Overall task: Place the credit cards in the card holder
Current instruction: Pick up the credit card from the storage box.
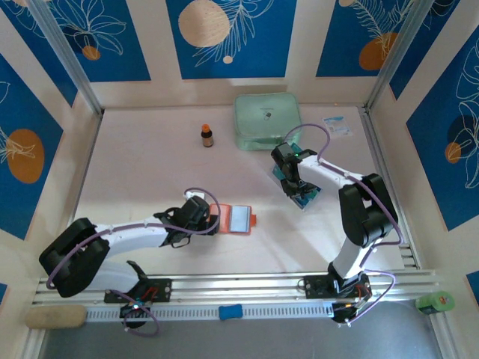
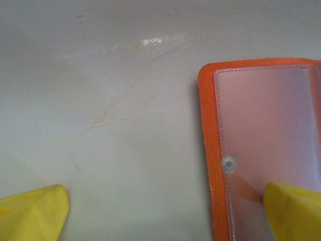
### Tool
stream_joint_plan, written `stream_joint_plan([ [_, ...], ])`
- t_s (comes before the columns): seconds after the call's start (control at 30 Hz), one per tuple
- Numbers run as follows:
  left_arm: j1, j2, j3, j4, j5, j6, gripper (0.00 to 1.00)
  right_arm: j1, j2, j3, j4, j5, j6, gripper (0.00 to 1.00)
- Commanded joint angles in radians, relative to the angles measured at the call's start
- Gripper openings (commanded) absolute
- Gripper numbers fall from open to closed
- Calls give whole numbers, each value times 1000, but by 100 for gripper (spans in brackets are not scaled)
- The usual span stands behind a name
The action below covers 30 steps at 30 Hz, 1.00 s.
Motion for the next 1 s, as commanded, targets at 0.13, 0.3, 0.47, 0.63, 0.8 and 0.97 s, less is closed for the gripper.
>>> stream_joint_plan([
  [0.13, 8, 5, 0, 9, 16, -5, 100, -5, -69, 10, -8, -96, -16, 14],
  [0.3, 8, -1, -1, 9, 19, -6, 100, -9, -93, 9, -2, -157, -27, 5],
  [0.47, 8, -11, 3, 0, 18, -6, 100, -12, -110, 19, -12, -204, -36, 0],
  [0.63, 9, -28, 6, -11, 12, -4, 100, -9, -151, 52, -48, -257, -38, 0],
  [0.8, 8, -41, 9, -31, -5, -4, 100, 0, -231, 82, -69, -344, -11, 0],
  [0.97, 8, -44, 9, -57, -32, -21, 100, 14, -308, 58, -2, -482, 80, 0],
])
